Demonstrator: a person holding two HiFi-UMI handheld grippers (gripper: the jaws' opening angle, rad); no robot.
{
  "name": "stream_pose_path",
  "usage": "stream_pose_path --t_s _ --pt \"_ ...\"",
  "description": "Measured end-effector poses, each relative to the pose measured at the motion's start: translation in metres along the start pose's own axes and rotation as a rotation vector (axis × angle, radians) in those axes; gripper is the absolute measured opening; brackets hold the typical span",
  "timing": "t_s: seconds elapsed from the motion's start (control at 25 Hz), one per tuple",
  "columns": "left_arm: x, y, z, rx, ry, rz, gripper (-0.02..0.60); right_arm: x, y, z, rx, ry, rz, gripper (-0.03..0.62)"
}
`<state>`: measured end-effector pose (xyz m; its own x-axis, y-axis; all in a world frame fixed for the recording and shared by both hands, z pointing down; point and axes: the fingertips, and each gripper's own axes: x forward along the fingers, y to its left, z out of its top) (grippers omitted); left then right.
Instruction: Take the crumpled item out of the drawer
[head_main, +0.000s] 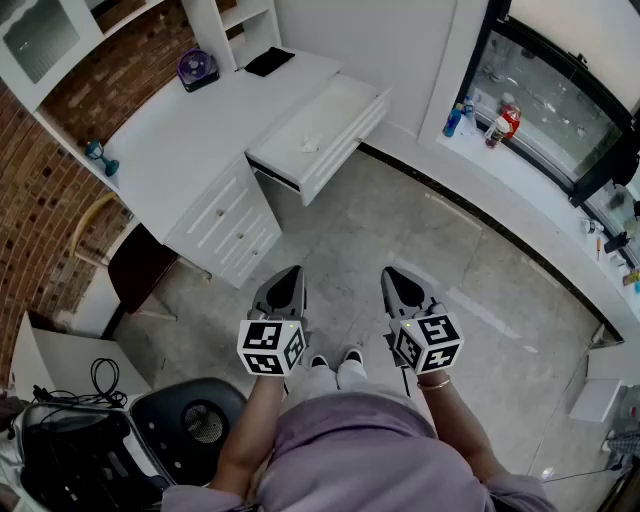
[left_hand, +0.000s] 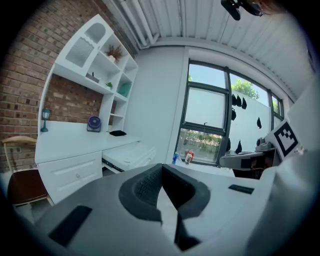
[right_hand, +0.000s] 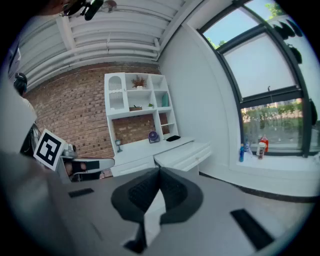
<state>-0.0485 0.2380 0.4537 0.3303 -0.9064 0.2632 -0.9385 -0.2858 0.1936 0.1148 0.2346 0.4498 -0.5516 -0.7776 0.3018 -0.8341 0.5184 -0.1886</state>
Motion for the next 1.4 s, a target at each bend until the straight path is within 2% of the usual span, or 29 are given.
stream_pose_path --t_s 0.2,0.8,0.92,1.12,1.4 --pt "0.000 -0.014 0.001 -0.002 -0.011 -0.002 0.000 -0.011 -0.007 0.002 0.006 -0.015 0.001 0.002" --pt "0.009 -0.018 0.014 0.004 -0.048 0.042 0.004 -0.014 -0.025 0.007 0.008 -0.032 0.027 0.002" --pt "0.014 -0.014 0.020 0.006 -0.054 0.053 0.064 -0.010 -0.028 0.009 0.003 -0.036 0.026 0.002" --pt "0.025 -0.005 0.032 0.010 -0.065 0.064 0.083 0.000 -0.037 0.021 0.010 -0.060 0.020 0.002" --pt "0.060 0.026 0.048 0.009 -0.070 0.054 0.140 0.033 -0.053 0.042 0.010 -0.095 -0.008 0.002"
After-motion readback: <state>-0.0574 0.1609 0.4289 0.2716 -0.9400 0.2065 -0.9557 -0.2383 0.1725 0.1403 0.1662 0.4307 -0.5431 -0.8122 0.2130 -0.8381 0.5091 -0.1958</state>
